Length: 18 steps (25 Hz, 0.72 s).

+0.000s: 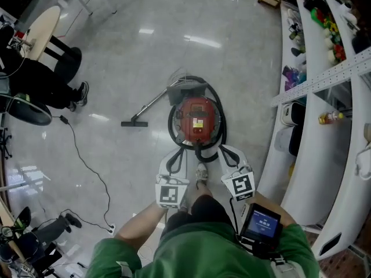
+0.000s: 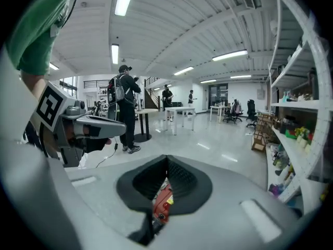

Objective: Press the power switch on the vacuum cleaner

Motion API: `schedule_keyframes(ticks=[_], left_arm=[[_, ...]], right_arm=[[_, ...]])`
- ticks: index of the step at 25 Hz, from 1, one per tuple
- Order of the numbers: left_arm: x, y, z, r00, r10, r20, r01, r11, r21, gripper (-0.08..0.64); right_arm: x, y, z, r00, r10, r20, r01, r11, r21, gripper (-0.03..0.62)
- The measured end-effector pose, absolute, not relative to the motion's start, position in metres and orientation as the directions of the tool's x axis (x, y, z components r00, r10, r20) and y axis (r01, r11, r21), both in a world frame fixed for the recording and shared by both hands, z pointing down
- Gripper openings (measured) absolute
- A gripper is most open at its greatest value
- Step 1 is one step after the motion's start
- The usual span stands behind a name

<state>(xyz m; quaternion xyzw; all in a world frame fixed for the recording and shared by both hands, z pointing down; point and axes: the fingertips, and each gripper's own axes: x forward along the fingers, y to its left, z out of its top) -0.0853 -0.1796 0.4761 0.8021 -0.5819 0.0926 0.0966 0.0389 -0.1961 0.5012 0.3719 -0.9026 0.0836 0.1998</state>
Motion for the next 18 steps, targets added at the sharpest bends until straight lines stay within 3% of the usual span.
schedule_keyframes(ticks=[18], left_arm=[[-0.103, -0.075, 0.323, 0.325, -0.946, 0.007, -0.945, -0.324, 0.043, 0.006]], right_arm=[[0.030, -0.087, 0.338, -0.534, -0.833, 0.145, -0.839, 0.543, 0.030, 0.003]])
